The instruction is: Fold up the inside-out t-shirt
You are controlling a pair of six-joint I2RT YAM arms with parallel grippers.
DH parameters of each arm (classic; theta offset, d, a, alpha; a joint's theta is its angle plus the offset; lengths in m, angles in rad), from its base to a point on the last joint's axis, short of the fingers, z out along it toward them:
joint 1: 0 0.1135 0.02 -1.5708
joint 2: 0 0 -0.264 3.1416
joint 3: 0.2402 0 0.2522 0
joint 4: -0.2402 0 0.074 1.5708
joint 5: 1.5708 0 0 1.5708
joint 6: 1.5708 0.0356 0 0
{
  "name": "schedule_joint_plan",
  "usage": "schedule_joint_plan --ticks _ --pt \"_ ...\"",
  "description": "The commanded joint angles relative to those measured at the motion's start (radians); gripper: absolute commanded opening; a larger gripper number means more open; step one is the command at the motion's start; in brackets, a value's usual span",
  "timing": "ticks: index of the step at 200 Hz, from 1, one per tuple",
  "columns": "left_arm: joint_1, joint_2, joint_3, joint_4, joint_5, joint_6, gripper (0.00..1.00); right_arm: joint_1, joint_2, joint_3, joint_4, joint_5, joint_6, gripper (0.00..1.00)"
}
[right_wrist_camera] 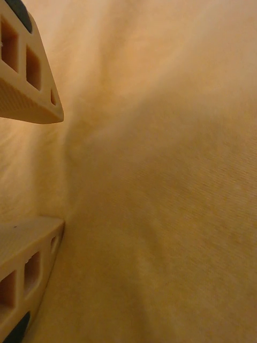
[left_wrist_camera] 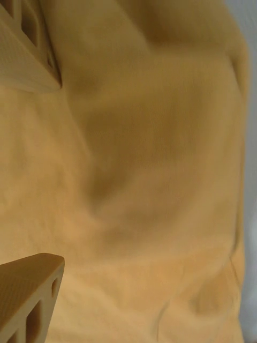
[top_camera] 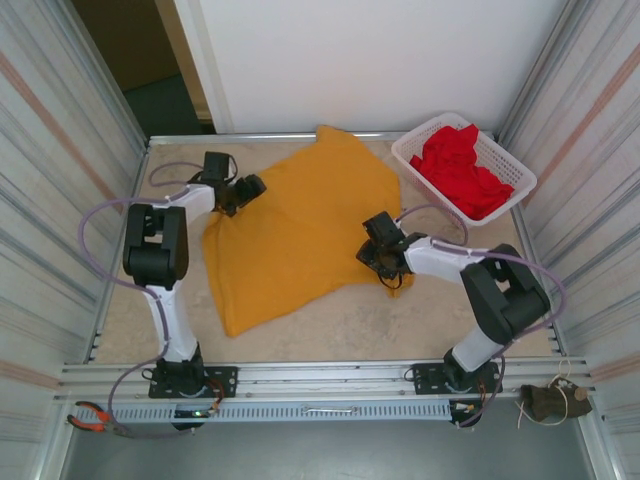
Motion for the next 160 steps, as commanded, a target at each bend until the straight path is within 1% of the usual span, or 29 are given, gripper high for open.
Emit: schedule_joint_plan --ticks 1,18,41,60,82,91,97,108,118,128,137,149,160 --pt "0.056 -0.054 -0.112 0.028 0.024 -0.082 0.79 -0.041 0.098 0.115 -0.058 -0.007 0.0 0.5" --pt "0.078 -0.113 -0.213 0.039 0.017 -0.112 0.79 -0.08 0.199 0.238 -0.121 -0.053 -0.057 0.51" --pt "0.092 -0.213 -0.36 0.049 0.007 -0.167 0.79 -0.128 0.354 0.446 -0.223 -0.11 -0.123 0.51" --pt "0.092 -0.327 -0.539 0.099 -0.006 -0.244 0.79 -0.158 0.474 0.614 -0.306 -0.152 -0.155 0.51" --pt "0.076 -0.491 -0.758 0.155 -0.033 -0.36 0.79 -0.171 0.574 0.782 -0.367 -0.164 -0.192 0.51" --pt "0.049 -0.574 -0.839 0.164 -0.049 -0.415 0.79 -0.175 0.607 0.839 -0.37 -0.176 -0.215 0.52" --pt "0.01 -0.632 -0.885 0.166 -0.065 -0.456 0.79 -0.178 0.627 0.877 -0.372 -0.183 -0.233 0.53" --pt "-0.08 -0.743 -0.942 0.151 -0.108 -0.514 0.8 -0.189 0.661 0.95 -0.392 -0.205 -0.27 0.53" --pt "-0.176 -0.846 -0.955 0.112 -0.164 -0.549 0.8 -0.197 0.666 0.996 -0.391 -0.242 -0.316 0.53" --pt "-0.26 -0.941 -0.937 0.052 -0.232 -0.541 0.81 -0.203 0.634 1.004 -0.377 -0.248 -0.359 0.54" --pt "-0.31 -1.014 -0.894 -0.011 -0.275 -0.514 0.81 -0.205 0.582 0.98 -0.348 -0.237 -0.397 0.56" --pt "-0.34 -1.079 -0.827 -0.078 -0.321 -0.453 0.82 -0.219 0.517 0.952 -0.328 -0.212 -0.429 0.59" --pt "-0.34 -1.109 -0.772 -0.109 -0.359 -0.394 0.83 -0.238 0.475 0.934 -0.318 -0.197 -0.447 0.6"
